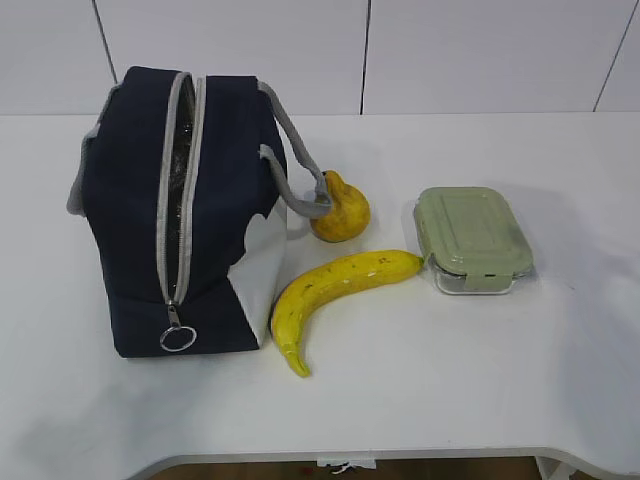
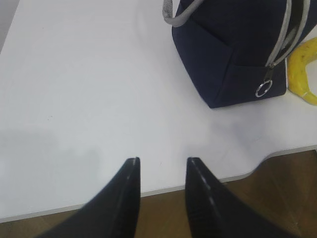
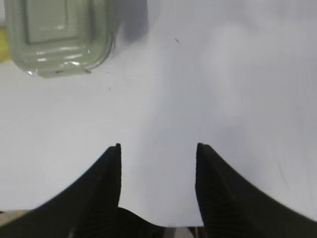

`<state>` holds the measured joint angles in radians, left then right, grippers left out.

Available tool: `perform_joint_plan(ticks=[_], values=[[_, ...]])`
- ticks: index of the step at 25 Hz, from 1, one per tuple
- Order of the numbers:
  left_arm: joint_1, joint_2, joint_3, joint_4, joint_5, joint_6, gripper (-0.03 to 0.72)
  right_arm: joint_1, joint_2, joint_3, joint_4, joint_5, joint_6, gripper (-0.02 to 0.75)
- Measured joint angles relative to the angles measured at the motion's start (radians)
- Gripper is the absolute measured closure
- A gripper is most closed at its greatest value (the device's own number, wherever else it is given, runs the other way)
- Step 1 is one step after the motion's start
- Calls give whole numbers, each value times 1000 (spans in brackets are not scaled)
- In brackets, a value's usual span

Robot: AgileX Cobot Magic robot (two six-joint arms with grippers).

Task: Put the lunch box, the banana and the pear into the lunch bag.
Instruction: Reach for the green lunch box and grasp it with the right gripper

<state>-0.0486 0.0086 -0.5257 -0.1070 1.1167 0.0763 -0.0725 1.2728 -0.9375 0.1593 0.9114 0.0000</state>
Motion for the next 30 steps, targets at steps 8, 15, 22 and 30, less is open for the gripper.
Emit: perform_joint_plan(ticks=[8, 15, 22, 30], values=[[0, 0, 0, 0, 0, 0, 449, -297, 228, -116, 417, 114, -429, 356], [0, 0, 0, 0, 0, 0, 449, -442, 451, -201, 709, 275, -777, 356], [0, 0, 0, 0, 0, 0, 449, -458, 656, -283, 781, 275, -916, 356], [0, 0, 0, 0, -1, 0, 449, -458, 705, -290, 817, 271, -929, 355]])
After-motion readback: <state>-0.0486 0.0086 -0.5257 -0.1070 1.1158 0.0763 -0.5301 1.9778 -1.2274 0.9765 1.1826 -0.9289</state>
